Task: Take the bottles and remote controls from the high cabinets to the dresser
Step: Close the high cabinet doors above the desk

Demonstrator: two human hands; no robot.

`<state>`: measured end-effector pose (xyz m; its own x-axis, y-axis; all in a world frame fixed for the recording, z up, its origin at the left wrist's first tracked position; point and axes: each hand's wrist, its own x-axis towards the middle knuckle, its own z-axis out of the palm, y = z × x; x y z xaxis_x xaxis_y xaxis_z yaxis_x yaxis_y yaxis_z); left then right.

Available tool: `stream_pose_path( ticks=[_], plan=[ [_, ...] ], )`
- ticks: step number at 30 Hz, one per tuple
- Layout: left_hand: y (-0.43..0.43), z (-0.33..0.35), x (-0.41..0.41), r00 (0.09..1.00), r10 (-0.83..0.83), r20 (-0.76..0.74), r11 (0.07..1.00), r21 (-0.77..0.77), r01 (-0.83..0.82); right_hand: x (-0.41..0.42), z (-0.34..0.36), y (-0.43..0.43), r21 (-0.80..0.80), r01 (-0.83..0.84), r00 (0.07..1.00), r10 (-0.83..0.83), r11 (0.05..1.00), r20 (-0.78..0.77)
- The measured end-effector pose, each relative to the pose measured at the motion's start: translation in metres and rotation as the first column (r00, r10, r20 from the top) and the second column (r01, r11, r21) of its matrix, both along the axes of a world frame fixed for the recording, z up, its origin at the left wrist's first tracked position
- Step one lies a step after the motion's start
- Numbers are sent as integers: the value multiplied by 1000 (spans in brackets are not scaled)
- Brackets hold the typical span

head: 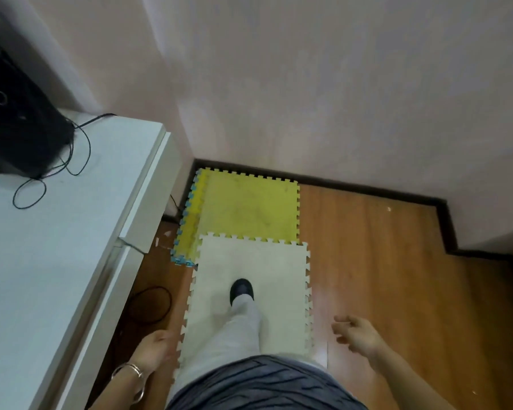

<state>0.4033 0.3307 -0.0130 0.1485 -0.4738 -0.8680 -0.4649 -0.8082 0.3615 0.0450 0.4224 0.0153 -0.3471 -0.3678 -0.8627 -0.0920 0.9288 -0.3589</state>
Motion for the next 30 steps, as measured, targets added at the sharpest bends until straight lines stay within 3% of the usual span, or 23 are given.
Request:
stream_pose_path(
  ticks=[3,6,12,18,23,26,30],
  plan=[
    [-56,-3,-19,1000,-26,14,999,-28,27,-16,-7,-37,81,51,999,-52,995,7],
    [-117,3,-34,996,-87,11,987,-132,87,-27,-11,-84,9,89,996,-89,996,-5],
    [-204,11,-60,999,-10,-32,979,-202,4,-41,-4,-177,-61,111,993,-108,992,50],
    [-232,-2,-82,968,240,-66,967,-69,-245,-86,-21,-282,-8,-77,995,77,997,63],
    [-255,-65,-95,842,538,-39,842,-6,-539,-131,-31,-420,-38,-323,941,326,945,94],
    [-284,-18,-149,805,592,-37,806,6,-592,-150,-22,-506,-87,-430,901,433,898,17],
    [-314,10,-184,743,666,-56,734,-125,-667,-146,-8,-608,-177,-580,813,577,795,-70]
  ],
)
